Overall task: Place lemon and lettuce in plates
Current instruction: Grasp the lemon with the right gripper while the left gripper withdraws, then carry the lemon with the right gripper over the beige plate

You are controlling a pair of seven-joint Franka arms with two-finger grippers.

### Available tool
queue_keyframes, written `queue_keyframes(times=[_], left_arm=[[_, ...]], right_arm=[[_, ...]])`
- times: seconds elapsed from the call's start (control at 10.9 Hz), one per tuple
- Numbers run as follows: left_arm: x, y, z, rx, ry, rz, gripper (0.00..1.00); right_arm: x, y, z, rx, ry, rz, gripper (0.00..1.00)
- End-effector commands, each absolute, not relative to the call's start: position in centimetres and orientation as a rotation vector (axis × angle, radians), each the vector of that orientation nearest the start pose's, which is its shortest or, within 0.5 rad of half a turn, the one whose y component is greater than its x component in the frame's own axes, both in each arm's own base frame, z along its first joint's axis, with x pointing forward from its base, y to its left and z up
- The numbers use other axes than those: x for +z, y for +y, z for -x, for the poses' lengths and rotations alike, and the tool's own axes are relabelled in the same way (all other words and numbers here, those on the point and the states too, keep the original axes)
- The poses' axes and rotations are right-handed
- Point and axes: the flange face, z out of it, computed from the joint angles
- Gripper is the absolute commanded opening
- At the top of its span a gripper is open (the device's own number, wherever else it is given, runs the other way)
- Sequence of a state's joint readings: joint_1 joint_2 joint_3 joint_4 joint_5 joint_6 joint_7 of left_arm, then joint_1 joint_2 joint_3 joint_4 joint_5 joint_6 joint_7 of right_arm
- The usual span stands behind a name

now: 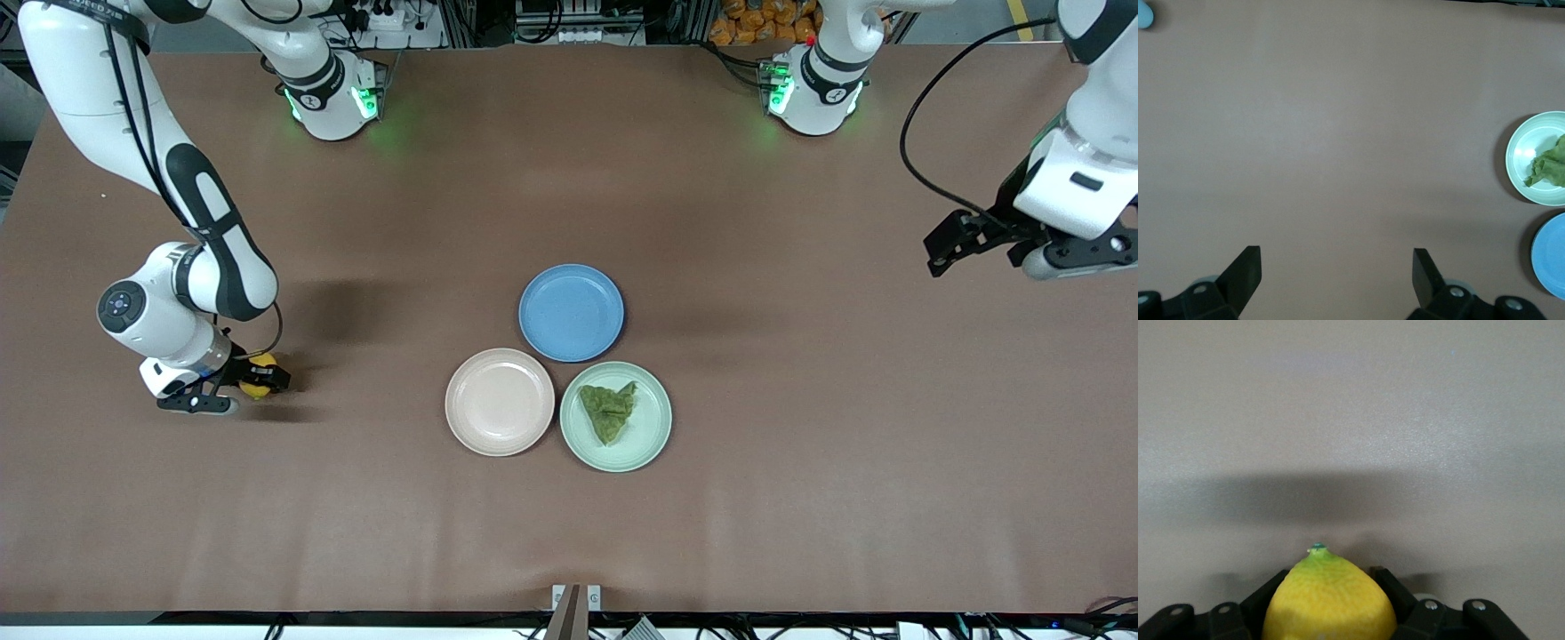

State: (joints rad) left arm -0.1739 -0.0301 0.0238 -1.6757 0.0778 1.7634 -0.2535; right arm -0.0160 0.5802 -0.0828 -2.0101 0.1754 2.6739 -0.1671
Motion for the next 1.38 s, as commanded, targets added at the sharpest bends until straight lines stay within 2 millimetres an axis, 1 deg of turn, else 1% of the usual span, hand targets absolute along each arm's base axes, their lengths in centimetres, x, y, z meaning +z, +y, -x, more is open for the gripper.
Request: queue_keyframes(times=[0.0, 0.09, 0.28, 0.37, 0.46, 0.55, 0.83, 0.92, 1.1, 1.19, 1.29], left_arm=[[62.7, -6.9, -53.7, -0.203, -0.075, 3.131, 1.0], [62.7, -6.9, -53.8, -0.202, -0.076, 3.135, 1.0], [64.2, -6.7, -54.5, -0.25, -0.062, 3.135, 1.0], [64.4, -6.9, -54.7, -0.25, -0.058, 3.134, 1.0], [64.8, -6.9, -55.0, -0.259, -0.056, 3.136, 1.0], [64.5, -6.9, -55.2, -0.252, -0.055, 3.136, 1.0], [64.8, -7.1, -55.0, -0.243, -0.053, 3.136, 1.0], [64.8, -7.5, -54.9, -0.24, -0.044, 3.136, 1.0], [64.7, -7.0, -54.9, -0.231, -0.049, 3.135, 1.0], [64.9, -6.8, -54.8, -0.235, -0.056, 3.135, 1.0], [64.6, -6.7, -54.8, -0.212, -0.061, 3.133, 1.0]], right_arm=[[19.0, -6.5, -61.7, -0.093, 0.1, 3.072, 0.32], [19.5, -6.4, -62.1, -0.08, 0.1, 3.066, 0.3], [20.7, -6.4, -63.0, -0.051, 0.107, 3.053, 0.3], [21.3, -6.3, -63.3, -0.027, 0.137, 3.046, 0.3], [22.1, -5.7, -63.9, -0.015, 0.177, 3.038, 0.3], [22.6, -4.9, -64.3, 0.009, 0.216, 3.029, 0.3], [23.4, 0.8, -65.1, 0.018, 0.361, 3.012, 0.3], [23.7, 2.7, -65.3, 0.014, 0.404, 3.006, 0.3], [24.3, 6.3, -65.7, 0.003, 0.5, 2.99, 0.3], [24.7, 8.8, -65.9, -0.008, 0.545, 2.978, 0.3], [24.8, 10.9, -66.0, -0.009, 0.597, 2.967, 0.3]])
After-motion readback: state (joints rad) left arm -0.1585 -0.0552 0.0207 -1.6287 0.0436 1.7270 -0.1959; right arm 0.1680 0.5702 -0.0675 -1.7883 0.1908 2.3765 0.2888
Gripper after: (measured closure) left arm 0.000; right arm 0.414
